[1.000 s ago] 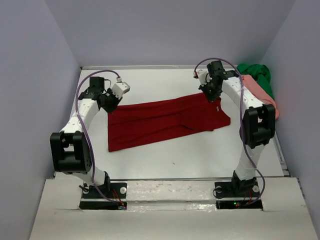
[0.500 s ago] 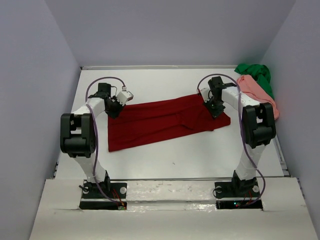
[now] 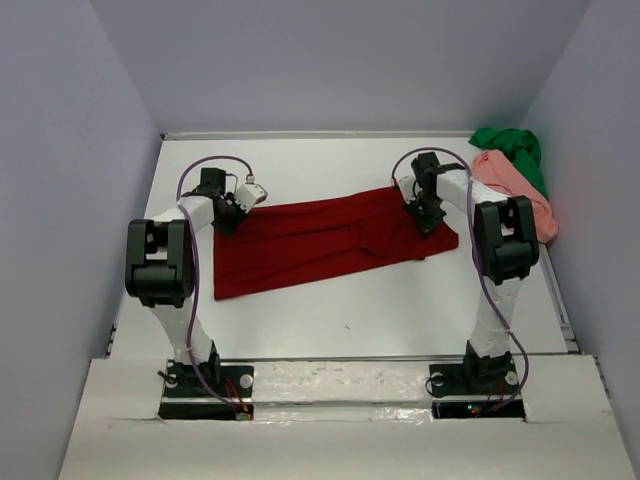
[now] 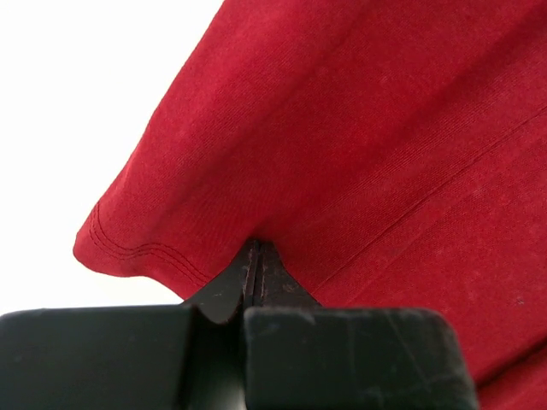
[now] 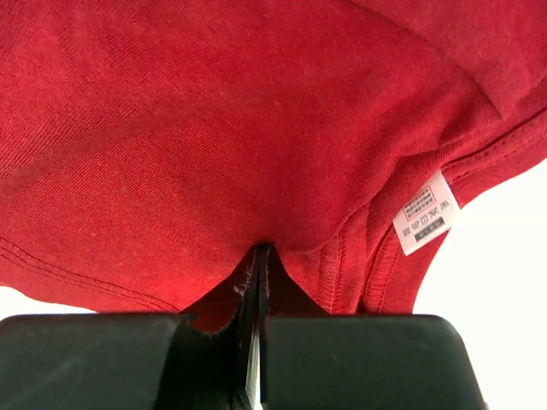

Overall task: Fold and stack the t-shirts
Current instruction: Rotate the tshirt 90 degrees

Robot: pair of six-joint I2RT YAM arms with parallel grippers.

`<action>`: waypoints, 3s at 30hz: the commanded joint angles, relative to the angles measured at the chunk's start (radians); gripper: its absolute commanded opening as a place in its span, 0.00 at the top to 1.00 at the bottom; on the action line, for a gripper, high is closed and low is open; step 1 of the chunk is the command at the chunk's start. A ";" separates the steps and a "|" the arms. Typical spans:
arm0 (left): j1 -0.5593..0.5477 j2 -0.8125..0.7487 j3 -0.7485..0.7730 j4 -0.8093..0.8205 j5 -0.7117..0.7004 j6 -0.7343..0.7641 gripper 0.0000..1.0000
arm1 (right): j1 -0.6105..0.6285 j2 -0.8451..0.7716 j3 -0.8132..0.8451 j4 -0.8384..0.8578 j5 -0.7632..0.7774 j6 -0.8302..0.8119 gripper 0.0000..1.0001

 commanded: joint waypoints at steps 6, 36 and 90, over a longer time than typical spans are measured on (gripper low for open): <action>0.007 -0.060 -0.081 -0.151 -0.081 0.039 1.00 | -0.014 0.180 0.220 -0.013 -0.006 0.018 1.00; -0.426 -0.522 -0.109 -0.318 0.141 -0.086 1.00 | -0.005 0.238 0.758 0.068 -0.239 -0.022 1.00; 0.269 -0.598 -0.132 0.004 0.186 -0.306 1.00 | 0.592 0.088 -0.008 -0.024 -0.327 -0.014 1.00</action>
